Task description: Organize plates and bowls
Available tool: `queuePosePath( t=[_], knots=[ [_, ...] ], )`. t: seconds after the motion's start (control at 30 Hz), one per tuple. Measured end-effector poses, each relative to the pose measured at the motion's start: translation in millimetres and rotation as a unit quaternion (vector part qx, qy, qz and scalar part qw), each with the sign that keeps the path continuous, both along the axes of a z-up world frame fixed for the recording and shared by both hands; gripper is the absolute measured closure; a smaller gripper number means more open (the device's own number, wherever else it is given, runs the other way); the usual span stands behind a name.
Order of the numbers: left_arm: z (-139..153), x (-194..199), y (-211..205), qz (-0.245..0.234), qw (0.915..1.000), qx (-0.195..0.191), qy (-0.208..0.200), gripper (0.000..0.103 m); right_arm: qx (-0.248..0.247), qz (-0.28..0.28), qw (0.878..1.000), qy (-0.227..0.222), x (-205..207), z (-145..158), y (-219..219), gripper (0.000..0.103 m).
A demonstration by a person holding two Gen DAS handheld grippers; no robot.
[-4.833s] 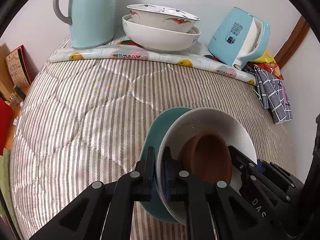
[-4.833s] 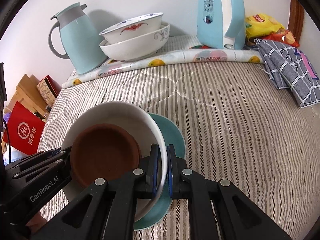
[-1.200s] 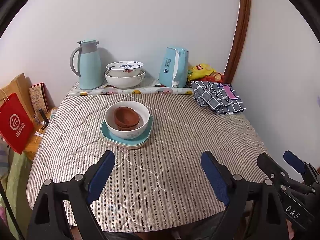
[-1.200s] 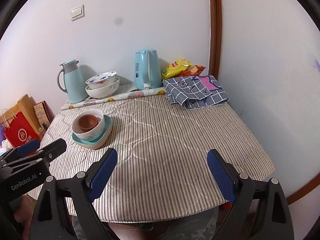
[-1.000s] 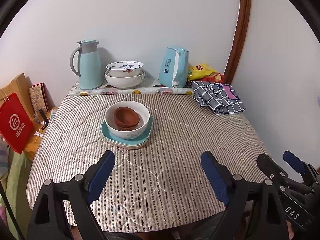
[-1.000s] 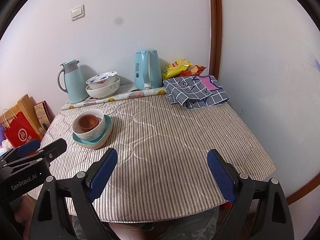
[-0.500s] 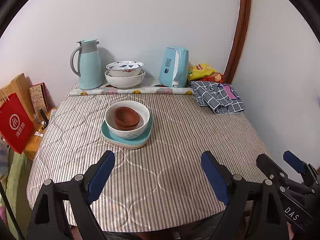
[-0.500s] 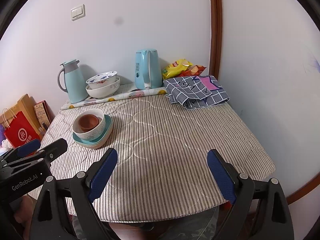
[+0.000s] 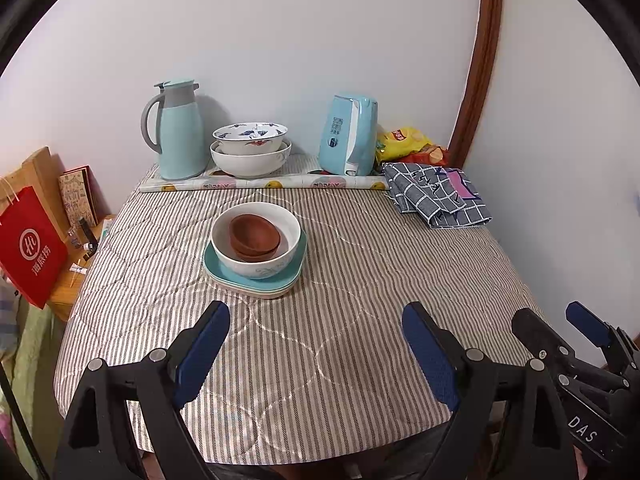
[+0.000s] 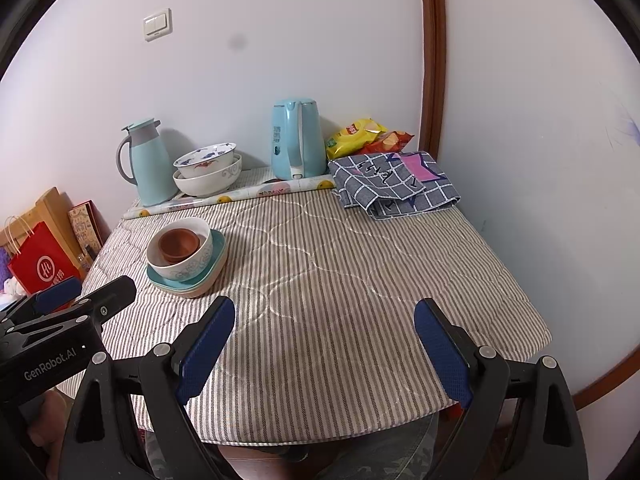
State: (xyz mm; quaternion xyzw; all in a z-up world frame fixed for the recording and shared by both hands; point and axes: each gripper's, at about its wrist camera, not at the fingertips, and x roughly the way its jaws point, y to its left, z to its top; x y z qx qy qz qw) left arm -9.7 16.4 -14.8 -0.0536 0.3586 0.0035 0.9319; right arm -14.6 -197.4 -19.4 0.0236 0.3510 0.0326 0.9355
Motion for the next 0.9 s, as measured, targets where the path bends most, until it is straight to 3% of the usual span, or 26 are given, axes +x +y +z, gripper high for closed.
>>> queuePosePath(
  t=[0.9],
  knots=[
    [2.2,-0.4,1.7,0.002,1.0000,0.003,-0.003,0.015,0.002,0.004,1.000,-0.001,2.0,1.3,-0.9,0.013]
  ],
)
